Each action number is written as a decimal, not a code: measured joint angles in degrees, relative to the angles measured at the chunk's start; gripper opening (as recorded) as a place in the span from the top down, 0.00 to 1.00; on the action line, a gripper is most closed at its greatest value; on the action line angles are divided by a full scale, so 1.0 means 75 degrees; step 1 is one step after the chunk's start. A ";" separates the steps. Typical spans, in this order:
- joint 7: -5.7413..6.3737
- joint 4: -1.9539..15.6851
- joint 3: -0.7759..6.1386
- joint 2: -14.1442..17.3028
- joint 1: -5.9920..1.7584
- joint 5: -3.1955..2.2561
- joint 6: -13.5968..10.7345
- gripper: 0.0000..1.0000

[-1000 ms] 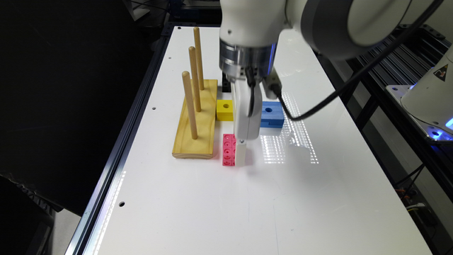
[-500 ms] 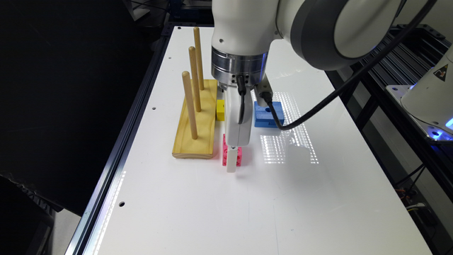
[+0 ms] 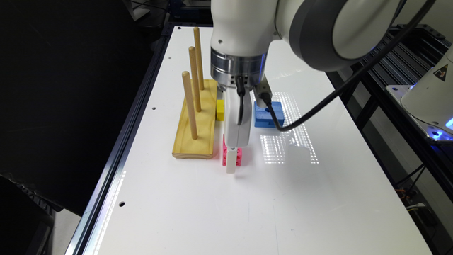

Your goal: Pick up pink block.

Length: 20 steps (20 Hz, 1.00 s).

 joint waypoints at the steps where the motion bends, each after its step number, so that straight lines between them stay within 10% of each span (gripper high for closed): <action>1: 0.0001 0.0001 0.0001 -0.0001 -0.0001 0.0000 -0.0001 1.00; 12: 0.0002 -0.0008 -0.0058 -0.0045 -0.0001 -0.0061 -0.0093 1.00; 20: 0.0038 -0.0015 -0.0065 -0.0671 0.0002 -0.0077 -0.0834 1.00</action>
